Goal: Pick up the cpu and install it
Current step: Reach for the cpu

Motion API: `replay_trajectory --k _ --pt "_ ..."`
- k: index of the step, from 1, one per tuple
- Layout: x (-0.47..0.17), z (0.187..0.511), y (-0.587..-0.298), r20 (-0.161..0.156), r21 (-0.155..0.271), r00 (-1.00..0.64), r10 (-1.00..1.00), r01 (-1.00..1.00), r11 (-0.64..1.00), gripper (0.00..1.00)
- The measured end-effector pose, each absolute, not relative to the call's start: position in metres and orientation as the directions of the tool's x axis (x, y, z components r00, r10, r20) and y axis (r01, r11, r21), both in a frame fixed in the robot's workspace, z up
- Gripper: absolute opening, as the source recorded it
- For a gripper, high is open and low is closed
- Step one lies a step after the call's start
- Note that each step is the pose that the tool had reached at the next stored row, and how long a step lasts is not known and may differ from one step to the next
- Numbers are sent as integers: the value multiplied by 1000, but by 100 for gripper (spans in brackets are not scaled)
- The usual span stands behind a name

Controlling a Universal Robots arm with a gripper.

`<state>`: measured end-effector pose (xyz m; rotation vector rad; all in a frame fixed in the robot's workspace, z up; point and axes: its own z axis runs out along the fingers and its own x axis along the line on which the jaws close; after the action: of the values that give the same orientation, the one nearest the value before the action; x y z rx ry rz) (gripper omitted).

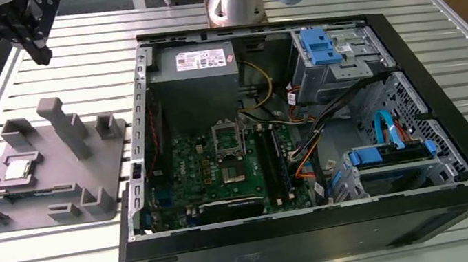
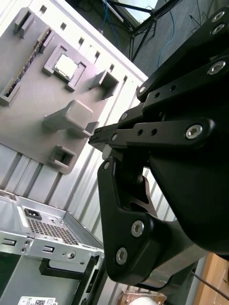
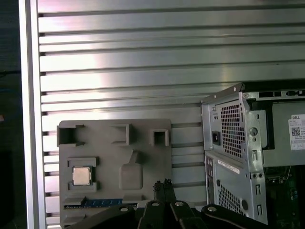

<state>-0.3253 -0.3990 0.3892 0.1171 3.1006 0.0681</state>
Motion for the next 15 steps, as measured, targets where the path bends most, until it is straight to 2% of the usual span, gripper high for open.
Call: replay_trajectory --k 15 --pt "-357 387 -399 -37 45 -996 76 74 996 11"
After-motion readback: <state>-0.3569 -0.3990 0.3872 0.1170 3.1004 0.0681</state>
